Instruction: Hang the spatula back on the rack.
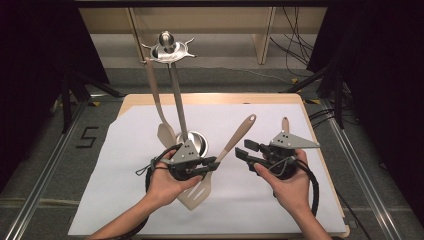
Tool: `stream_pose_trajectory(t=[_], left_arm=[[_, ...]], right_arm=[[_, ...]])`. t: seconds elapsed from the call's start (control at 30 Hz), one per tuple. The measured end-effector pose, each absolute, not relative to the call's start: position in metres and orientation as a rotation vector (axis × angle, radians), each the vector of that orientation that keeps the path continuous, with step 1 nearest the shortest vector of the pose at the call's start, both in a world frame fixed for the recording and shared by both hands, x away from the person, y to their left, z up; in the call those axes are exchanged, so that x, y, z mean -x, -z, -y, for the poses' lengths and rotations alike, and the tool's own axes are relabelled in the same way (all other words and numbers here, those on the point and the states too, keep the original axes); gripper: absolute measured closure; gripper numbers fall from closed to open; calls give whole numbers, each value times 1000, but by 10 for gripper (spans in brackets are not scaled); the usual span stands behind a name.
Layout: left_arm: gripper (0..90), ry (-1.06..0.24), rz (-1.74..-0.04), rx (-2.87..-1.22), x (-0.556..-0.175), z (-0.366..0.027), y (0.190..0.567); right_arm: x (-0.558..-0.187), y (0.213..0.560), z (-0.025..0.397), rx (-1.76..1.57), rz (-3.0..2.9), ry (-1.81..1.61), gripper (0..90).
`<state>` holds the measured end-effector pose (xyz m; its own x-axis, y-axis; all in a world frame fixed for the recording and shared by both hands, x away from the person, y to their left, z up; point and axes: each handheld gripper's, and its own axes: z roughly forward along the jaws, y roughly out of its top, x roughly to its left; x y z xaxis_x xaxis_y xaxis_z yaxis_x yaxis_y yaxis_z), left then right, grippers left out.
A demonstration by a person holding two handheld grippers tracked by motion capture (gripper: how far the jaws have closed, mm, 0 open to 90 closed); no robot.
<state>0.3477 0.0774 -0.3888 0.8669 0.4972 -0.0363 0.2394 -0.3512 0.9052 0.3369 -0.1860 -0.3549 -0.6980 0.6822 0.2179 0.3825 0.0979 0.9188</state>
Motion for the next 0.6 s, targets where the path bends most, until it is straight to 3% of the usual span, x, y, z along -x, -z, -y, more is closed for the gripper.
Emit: stream_pose_trajectory(t=[0.33, 0.6], left_arm=[[778, -272, -512, -1941, -346, -73, 388], [778, -267, -527, -1937, -343, -69, 389]], right_arm=[[-343, 353, 177, -1029, -2102, -1659, 555], [-344, 350, 176, -1050, -2098, -1692, 643]])
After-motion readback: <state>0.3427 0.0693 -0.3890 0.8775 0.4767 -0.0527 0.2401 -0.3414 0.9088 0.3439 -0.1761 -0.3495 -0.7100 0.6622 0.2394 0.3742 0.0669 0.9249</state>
